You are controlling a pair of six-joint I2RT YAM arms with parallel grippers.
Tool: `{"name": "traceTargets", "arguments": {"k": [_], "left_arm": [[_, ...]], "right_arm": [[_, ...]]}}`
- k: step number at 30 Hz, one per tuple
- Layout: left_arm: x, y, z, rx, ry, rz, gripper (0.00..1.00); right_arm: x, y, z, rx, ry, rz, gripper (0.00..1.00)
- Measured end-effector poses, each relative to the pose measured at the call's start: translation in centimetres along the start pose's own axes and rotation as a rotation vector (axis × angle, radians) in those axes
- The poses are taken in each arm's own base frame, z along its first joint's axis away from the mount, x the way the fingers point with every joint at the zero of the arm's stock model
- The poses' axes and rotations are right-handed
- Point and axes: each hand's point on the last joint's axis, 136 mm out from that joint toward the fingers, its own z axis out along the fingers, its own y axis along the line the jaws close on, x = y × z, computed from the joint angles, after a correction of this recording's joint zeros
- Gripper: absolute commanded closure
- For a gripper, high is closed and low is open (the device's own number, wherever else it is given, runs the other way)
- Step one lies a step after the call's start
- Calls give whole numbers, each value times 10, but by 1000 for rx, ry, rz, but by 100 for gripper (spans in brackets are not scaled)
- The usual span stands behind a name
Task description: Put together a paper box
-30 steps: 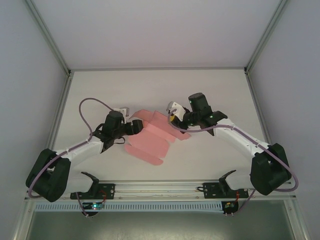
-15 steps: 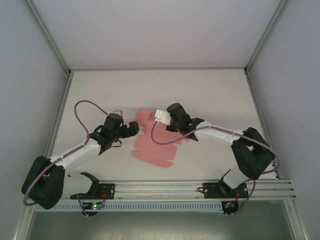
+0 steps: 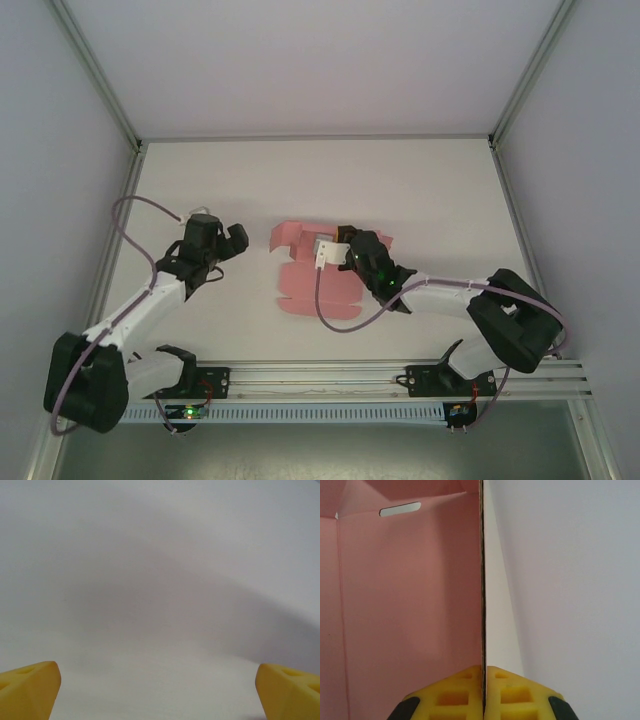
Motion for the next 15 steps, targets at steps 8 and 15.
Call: {"name": "traceTargets", "arguments": {"k": [8,15], "left_arm": [[33,-66,48,368,159,192,16],[73,-128,31,677,210,438,32]], "right_arm": [[4,6,-7,10,-12,-7,100],[3,1,-14,18,-22,23,100]]}}
